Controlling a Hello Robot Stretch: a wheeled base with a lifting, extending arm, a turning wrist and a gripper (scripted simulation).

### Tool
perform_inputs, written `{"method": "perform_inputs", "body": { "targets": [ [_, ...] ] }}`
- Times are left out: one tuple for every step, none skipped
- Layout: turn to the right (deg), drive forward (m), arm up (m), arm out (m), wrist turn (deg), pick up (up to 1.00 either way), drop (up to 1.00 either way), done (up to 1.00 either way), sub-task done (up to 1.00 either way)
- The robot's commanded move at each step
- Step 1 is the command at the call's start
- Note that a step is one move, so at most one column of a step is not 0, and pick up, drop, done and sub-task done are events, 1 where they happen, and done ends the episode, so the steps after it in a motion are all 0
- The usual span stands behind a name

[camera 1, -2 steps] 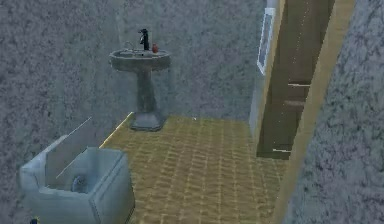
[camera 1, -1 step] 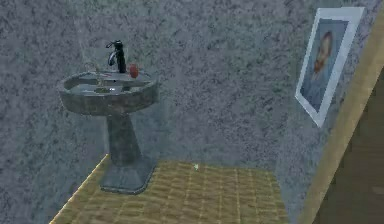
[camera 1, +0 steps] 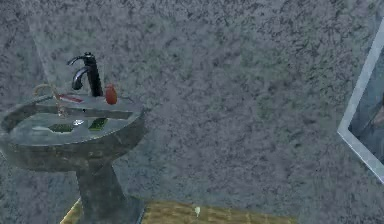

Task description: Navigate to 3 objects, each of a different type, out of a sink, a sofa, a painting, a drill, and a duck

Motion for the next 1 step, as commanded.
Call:
{"method": "perform_inputs", "body": {
  "targets": [
    [-30.0,0.00,0.00,0.00,0.0,0.00,0.00,0.00,0.00]
  ]
}}
